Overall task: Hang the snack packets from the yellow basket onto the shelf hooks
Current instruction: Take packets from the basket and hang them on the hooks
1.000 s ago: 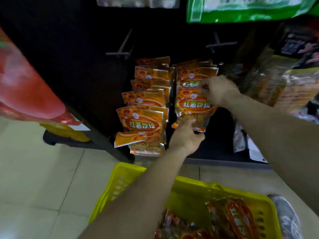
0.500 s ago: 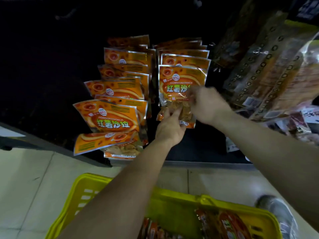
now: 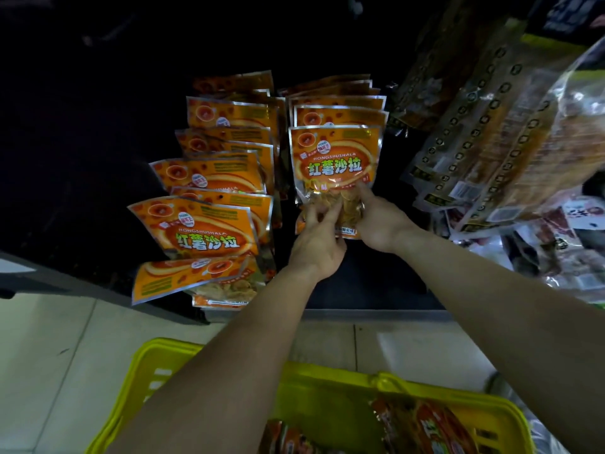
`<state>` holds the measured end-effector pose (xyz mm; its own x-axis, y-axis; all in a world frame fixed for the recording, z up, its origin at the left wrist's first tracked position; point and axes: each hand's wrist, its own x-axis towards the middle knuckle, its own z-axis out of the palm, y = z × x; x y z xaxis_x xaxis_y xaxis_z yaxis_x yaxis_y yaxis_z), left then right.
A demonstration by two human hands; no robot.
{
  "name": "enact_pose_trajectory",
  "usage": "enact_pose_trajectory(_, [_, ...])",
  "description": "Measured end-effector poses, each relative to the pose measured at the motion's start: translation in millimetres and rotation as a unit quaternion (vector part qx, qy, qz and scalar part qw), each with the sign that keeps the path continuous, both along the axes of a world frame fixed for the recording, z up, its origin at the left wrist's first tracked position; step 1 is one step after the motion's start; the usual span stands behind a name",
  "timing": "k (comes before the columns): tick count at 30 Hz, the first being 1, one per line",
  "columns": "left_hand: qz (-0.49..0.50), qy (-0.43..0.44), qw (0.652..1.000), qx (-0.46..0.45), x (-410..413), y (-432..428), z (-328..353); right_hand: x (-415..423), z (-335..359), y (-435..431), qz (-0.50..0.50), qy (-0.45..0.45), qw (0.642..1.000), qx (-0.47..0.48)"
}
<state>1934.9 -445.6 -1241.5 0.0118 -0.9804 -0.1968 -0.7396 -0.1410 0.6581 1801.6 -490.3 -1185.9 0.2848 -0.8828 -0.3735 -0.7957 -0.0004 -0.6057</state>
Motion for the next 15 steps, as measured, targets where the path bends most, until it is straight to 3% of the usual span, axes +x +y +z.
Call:
enact_pose_trajectory(7, [0.006,0.002,1.000,0.016,15.6,56.2,59.4,-8.0,28.8,40.7,0.019,0.051,0.999,-0.005])
enact_pose_trajectory(11, [0.010,-0.037,0.999,0.035,29.0,114.8,100.7,-17.3,63.6,91.3,0.044,0.068,0.996,-0.021])
enact_pose_trajectory(15, [0.022,-0.024,0.999,0.038,43.4,184.0,125.8,-30.0,97.5,154.5,0.045,0.074,0.995,-0.053])
